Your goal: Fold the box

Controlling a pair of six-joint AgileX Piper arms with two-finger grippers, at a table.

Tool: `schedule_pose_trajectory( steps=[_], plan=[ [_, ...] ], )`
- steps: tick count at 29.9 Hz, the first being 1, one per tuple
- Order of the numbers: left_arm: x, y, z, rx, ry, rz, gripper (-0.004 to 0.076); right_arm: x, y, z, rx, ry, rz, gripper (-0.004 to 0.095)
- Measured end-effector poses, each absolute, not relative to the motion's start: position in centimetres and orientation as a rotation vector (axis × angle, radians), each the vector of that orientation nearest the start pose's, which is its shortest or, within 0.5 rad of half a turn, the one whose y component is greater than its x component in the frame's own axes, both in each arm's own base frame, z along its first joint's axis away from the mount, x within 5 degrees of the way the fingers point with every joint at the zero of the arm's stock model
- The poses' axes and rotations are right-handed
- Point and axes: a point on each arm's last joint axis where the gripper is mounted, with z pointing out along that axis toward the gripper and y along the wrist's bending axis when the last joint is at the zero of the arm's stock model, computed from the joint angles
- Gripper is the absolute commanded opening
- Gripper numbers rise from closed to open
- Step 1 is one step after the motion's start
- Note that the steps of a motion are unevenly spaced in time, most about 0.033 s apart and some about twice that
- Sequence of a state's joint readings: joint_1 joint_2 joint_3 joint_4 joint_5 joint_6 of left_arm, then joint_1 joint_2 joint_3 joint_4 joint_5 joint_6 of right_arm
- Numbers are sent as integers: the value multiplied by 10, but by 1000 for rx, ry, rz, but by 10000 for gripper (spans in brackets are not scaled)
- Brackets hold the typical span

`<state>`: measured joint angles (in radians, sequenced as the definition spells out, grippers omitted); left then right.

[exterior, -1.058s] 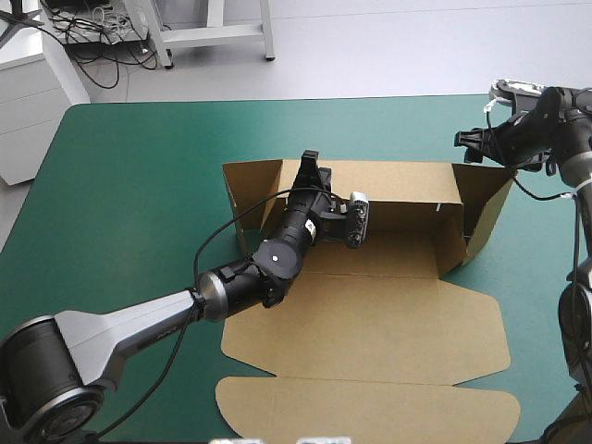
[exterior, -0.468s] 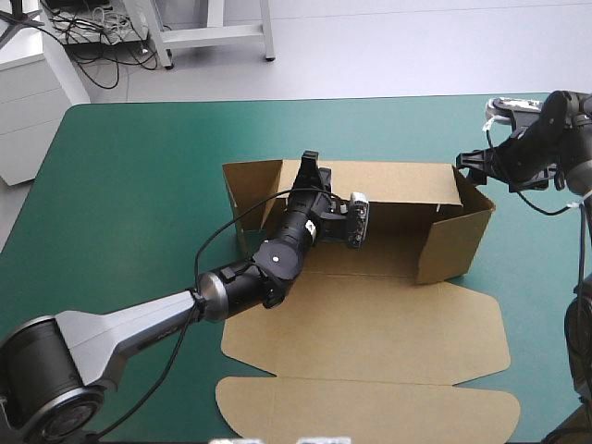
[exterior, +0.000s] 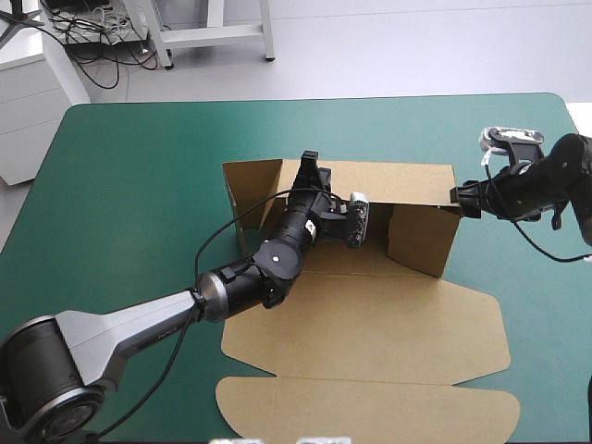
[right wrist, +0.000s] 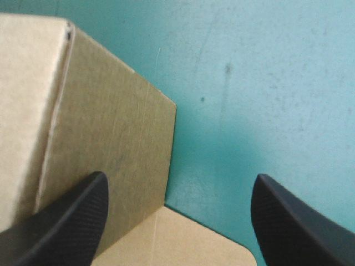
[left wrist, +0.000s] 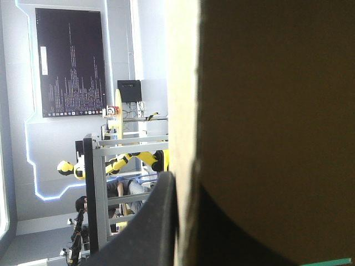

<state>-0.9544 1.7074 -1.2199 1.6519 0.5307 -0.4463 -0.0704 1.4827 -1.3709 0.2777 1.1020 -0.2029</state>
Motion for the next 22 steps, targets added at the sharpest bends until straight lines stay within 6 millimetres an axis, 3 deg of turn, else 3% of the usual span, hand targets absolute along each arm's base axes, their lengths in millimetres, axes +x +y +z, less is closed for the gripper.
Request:
schedule_pose_trajectory(
  steps=[9,22],
  plan=[
    [263,-291,293,1513,1203,687,-10,269,5,316,-148,2621,289,670],
    [264,-291,293,1507,1209,697,-10,259,8,302,-215,2607,318,670]
  ],
)
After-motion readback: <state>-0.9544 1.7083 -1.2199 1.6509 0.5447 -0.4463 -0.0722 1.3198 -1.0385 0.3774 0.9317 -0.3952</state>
